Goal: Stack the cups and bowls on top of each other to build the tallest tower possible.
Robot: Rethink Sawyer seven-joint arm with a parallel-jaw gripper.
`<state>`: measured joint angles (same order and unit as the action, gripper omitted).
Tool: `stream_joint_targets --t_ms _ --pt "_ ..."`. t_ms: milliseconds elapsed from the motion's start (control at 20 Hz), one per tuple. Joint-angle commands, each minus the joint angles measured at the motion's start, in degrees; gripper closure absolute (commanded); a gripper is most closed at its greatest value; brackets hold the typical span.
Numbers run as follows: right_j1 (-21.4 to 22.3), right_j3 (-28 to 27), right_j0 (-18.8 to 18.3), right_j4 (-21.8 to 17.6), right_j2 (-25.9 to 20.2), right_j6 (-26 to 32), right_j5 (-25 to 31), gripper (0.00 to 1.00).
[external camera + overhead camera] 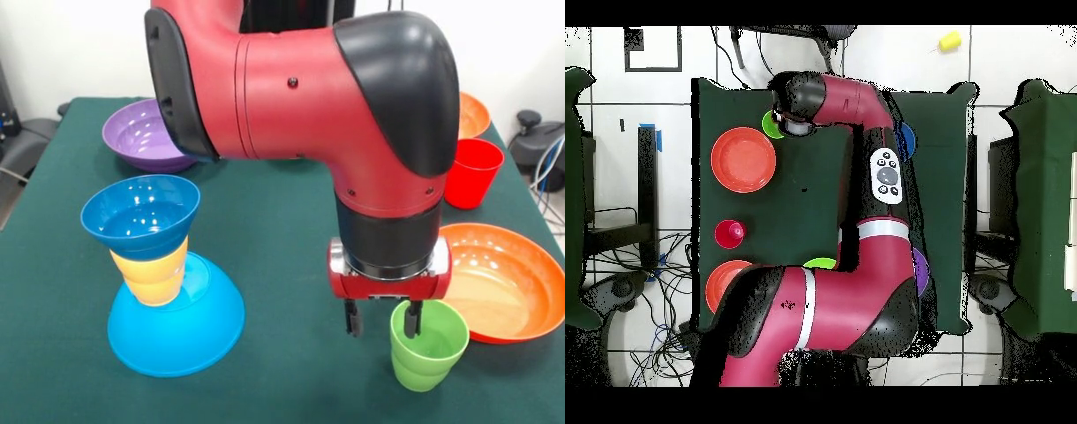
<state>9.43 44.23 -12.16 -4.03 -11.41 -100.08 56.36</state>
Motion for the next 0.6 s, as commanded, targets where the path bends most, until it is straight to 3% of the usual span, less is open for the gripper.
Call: stream_joint_targets --t_ms 50,600 --pt "-1.8 1.8 -0.6 0.4 -7.4 6.5 -3.0 0.0" --pt "-5.9 -2.5 -0.3 -1.4 -7.5 6.6 -4.0 0.0"
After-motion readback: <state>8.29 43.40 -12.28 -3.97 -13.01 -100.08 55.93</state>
